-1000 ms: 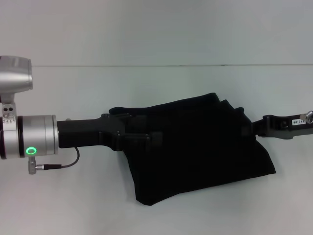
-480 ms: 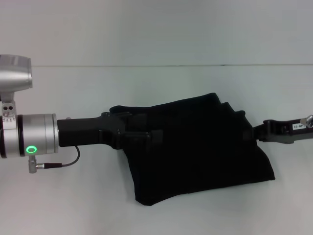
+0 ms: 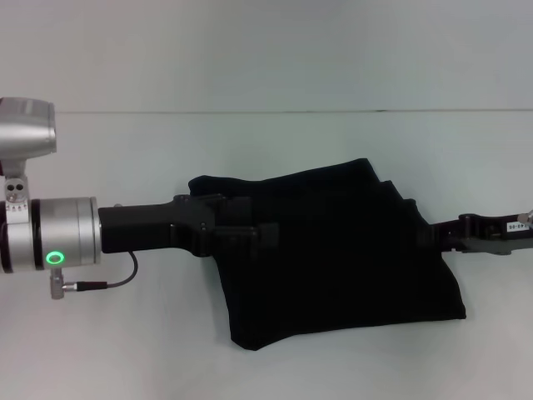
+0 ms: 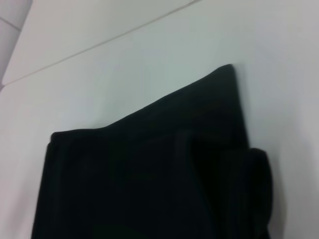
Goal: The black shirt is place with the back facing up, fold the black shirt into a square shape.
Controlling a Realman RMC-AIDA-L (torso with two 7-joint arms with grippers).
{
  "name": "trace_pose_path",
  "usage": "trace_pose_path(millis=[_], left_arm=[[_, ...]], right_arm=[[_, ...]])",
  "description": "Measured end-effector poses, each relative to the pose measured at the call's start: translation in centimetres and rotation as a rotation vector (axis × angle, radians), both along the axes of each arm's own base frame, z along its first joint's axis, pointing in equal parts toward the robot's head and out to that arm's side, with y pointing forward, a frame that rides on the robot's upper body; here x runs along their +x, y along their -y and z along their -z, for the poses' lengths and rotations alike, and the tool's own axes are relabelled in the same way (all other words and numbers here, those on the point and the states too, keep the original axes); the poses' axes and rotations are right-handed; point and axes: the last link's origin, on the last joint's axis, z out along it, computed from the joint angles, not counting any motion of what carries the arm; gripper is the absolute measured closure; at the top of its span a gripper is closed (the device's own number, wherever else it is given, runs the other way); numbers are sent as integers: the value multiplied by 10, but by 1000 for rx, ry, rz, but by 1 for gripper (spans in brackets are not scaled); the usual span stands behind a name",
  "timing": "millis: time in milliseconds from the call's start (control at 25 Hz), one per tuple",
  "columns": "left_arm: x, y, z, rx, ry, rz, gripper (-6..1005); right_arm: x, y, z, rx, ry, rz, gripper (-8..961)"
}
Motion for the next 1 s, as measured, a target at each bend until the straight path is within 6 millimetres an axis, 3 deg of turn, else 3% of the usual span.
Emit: trace_pose_path(millis=[40,160,360,1000], left_arm=[[0,0,0,-1,1,0,100],[0,1,1,-3,2,-2,101],[0,1,2,-7,4,-7,102],[-1,3,3,-14,8,-15,105]], right_arm=[[1,0,0,5,3,4,749],[6,-1,0,21,20,20,542],[7,-3,0,32,29,26,421],[1,-12,-8,56,29,7,429]])
